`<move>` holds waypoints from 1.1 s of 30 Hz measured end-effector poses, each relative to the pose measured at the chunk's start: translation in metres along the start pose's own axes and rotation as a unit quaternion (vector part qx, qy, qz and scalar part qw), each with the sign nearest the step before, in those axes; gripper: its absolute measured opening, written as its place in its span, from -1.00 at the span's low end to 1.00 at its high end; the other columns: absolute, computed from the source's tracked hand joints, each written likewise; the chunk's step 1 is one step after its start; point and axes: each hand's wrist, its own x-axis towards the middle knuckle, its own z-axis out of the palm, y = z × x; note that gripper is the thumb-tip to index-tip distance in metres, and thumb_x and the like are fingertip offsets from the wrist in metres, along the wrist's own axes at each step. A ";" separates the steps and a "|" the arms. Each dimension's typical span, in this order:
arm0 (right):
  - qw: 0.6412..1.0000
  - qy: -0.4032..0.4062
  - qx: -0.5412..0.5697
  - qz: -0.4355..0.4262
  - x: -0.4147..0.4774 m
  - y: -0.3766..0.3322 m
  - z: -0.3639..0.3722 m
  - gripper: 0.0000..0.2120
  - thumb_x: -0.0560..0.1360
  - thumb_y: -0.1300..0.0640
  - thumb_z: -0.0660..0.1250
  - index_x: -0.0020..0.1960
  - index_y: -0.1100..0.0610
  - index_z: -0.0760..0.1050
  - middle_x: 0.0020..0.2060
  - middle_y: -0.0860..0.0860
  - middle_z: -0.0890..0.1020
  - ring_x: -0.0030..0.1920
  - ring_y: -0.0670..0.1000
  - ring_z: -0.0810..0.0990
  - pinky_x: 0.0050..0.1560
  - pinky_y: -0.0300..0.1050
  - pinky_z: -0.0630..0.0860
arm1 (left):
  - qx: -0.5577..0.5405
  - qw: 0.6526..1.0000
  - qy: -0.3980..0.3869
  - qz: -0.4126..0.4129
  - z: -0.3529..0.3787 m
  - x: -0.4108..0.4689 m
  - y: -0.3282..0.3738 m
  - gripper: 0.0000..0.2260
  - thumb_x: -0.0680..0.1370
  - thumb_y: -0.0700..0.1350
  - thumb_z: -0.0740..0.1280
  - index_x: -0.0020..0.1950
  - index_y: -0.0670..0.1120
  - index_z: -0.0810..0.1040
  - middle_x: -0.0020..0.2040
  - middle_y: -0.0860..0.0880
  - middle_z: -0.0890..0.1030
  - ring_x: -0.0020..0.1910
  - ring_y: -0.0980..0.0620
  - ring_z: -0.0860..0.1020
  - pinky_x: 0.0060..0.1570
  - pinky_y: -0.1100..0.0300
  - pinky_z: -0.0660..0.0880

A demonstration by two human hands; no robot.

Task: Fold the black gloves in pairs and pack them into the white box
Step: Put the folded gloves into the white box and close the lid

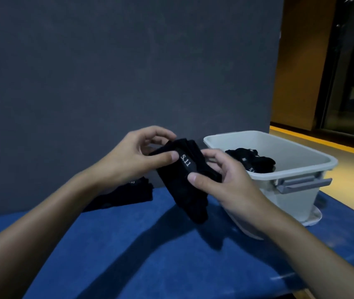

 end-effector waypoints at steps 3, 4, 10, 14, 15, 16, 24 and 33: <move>0.998 0.032 -0.012 -0.046 0.003 -0.021 -0.010 -0.70 0.48 0.25 0.43 0.18 0.08 0.50 0.00 0.05 0.70 0.05 0.02 0.68 0.10 -0.02 0.59 | -0.014 0.999 -0.012 0.030 0.006 0.014 0.028 -0.68 0.42 -0.06 0.50 0.14 -0.07 0.61 0.04 -0.17 0.69 0.02 -0.04 0.67 0.06 0.14 0.59; 0.997 0.040 -0.022 -0.057 0.004 -0.027 -0.015 -0.70 0.48 0.24 0.43 0.18 0.08 0.50 -0.02 0.05 0.70 0.04 0.01 0.68 0.08 -0.04 0.60 | -0.019 0.999 -0.013 0.042 0.010 0.021 0.035 -0.69 0.41 -0.08 0.49 0.12 -0.09 0.61 0.02 -0.18 0.69 -0.02 -0.02 0.67 0.06 0.09 0.59; 0.991 0.078 -0.077 -0.082 0.009 -0.051 -0.057 -0.70 0.46 0.09 0.41 0.18 0.03 0.50 -0.01 -0.01 0.68 0.01 -0.11 0.66 -0.07 -0.25 0.57 | -0.069 0.996 -0.032 0.041 0.038 0.072 0.063 -0.84 0.48 -0.27 0.47 0.01 -0.08 0.62 -0.07 -0.10 0.68 -0.10 0.00 0.64 0.02 -0.03 0.60; 0.976 0.146 -0.141 -0.078 0.009 -0.057 -0.097 -0.73 0.52 0.01 0.32 0.20 0.02 0.48 0.02 -0.06 0.63 -0.02 -0.22 0.61 -0.06 -0.39 0.51 | -0.103 0.993 -0.055 0.013 0.061 0.112 0.073 -0.83 0.49 -0.25 0.47 0.04 -0.08 0.61 -0.08 -0.06 0.70 -0.12 0.04 0.65 -0.14 0.16 0.61; 0.969 0.168 -0.167 -0.073 0.009 -0.055 -0.108 -0.72 0.53 -0.01 0.30 0.22 0.02 0.47 0.02 -0.07 0.62 0.00 -0.22 0.59 -0.06 -0.41 0.49 | -0.104 0.993 -0.055 0.003 0.068 0.122 0.073 -0.83 0.49 -0.24 0.47 0.05 -0.08 0.61 -0.07 -0.06 0.71 -0.13 0.04 0.65 -0.16 0.18 0.60; 0.960 0.189 -0.195 -0.063 0.007 -0.051 -0.119 -0.70 0.54 -0.03 0.28 0.24 0.02 0.46 0.03 -0.09 0.60 0.03 -0.21 0.58 -0.04 -0.40 0.48 | -0.103 0.993 -0.056 -0.005 0.075 0.132 0.072 -0.83 0.49 -0.23 0.48 0.06 -0.08 0.61 -0.06 -0.05 0.71 -0.13 0.04 0.65 -0.17 0.18 0.59; 0.889 0.203 -0.410 0.030 -0.007 -0.017 -0.164 -0.61 0.50 -0.20 0.17 0.27 -0.10 0.40 0.03 -0.21 0.50 0.18 -0.02 0.48 0.30 0.17 0.34 | -0.076 0.988 -0.119 -0.063 0.145 0.186 0.037 -0.86 0.49 -0.17 0.50 0.02 -0.06 0.63 -0.05 -0.09 0.70 -0.16 0.01 0.63 -0.09 0.09 0.58; 0.885 0.171 -0.429 0.061 -0.011 -0.008 -0.175 -0.56 0.48 -0.26 0.19 0.31 -0.13 0.36 0.10 -0.26 0.44 0.26 -0.06 0.42 0.29 0.13 0.38 | -0.010 0.973 -0.210 -0.099 0.187 0.193 0.007 -0.89 0.51 -0.11 0.49 0.00 -0.09 0.66 -0.09 -0.11 0.69 -0.20 0.02 0.62 -0.28 0.22 0.54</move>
